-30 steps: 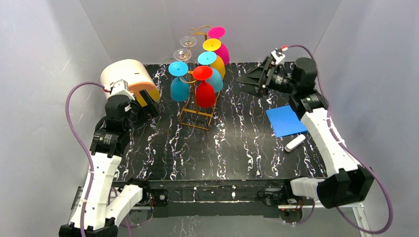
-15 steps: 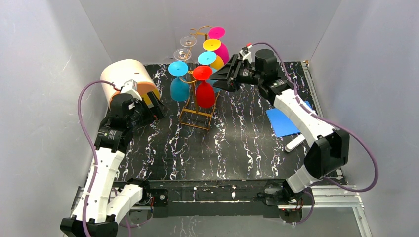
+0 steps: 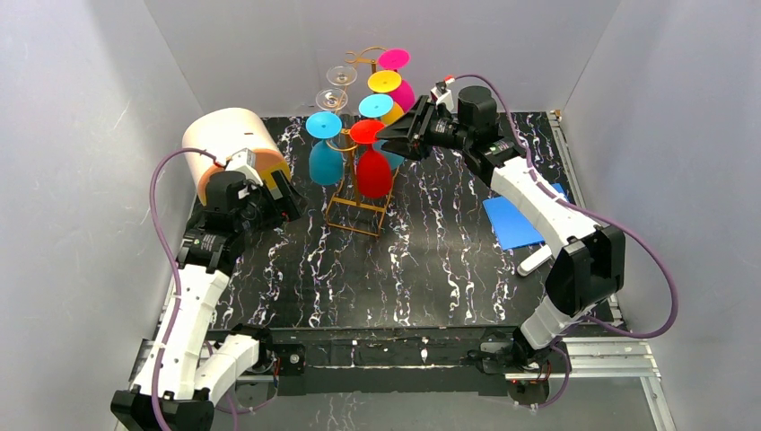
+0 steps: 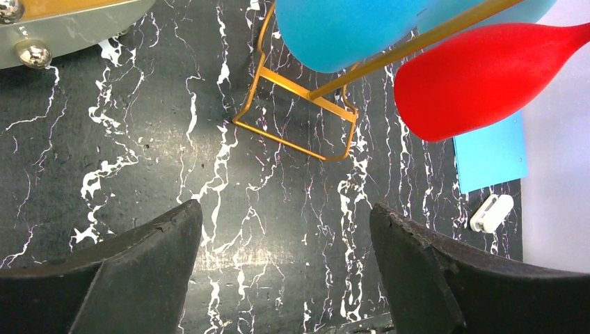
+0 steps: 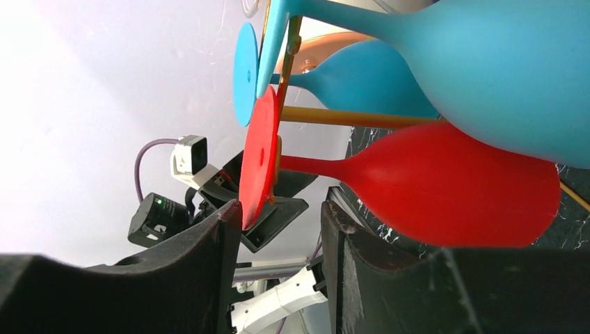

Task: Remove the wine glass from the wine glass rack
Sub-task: Pick up the wine glass from the wine rack.

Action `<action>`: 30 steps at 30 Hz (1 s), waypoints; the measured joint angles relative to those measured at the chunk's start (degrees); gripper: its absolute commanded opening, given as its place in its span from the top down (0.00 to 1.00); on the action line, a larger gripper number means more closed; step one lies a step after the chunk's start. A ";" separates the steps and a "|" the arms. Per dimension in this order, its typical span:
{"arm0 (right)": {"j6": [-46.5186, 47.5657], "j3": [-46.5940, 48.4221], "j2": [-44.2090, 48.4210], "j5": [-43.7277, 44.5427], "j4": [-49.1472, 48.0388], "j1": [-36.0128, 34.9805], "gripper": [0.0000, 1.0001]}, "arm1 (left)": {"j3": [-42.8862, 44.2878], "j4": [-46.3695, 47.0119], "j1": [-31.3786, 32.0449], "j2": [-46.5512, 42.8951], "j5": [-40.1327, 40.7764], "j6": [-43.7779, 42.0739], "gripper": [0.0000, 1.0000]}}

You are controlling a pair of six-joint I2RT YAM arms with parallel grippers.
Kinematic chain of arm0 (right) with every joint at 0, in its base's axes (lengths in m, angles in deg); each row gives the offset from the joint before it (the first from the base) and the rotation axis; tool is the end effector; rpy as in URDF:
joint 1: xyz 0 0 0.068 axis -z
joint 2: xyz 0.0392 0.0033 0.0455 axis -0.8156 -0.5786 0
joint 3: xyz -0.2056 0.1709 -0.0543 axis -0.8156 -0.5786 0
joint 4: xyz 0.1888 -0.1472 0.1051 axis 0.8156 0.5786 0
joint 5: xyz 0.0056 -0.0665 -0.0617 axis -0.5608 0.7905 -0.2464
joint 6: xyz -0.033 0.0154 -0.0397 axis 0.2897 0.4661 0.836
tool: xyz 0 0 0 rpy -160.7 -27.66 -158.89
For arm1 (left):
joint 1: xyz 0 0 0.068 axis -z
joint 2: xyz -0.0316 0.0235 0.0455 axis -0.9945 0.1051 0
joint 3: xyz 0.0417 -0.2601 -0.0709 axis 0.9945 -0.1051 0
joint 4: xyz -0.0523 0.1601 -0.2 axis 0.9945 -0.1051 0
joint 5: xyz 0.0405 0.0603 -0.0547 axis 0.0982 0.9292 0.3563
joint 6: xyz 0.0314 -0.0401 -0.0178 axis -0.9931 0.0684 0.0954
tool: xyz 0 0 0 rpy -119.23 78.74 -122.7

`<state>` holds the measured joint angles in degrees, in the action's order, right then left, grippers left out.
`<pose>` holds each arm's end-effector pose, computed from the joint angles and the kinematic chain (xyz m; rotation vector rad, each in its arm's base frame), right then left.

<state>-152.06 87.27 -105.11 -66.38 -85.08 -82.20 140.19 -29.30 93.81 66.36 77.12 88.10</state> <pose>0.3335 0.1975 0.3917 0.1565 2.0353 1.6811 0.1839 -0.0364 0.3644 -0.2588 2.0238 -0.5525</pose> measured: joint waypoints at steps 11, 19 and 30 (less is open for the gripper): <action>-1.38 3.85 -2.10 1.18 -0.31 0.00 0.68 | 0.00 0.02 0.00 0.98 -0.31 -0.83 0.17; -1.79 5.07 -3.65 1.60 1.01 0.00 0.83 | 0.04 -1.38 0.00 0.98 0.59 -2.12 0.23; -1.01 6.67 -3.61 4.22 5.55 -0.22 0.69 | 1.33 -2.73 0.00 1.27 1.62 -2.56 0.31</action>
<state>-153.06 93.94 -108.71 -62.16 -79.52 -82.42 141.52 -32.03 93.81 67.63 78.73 85.54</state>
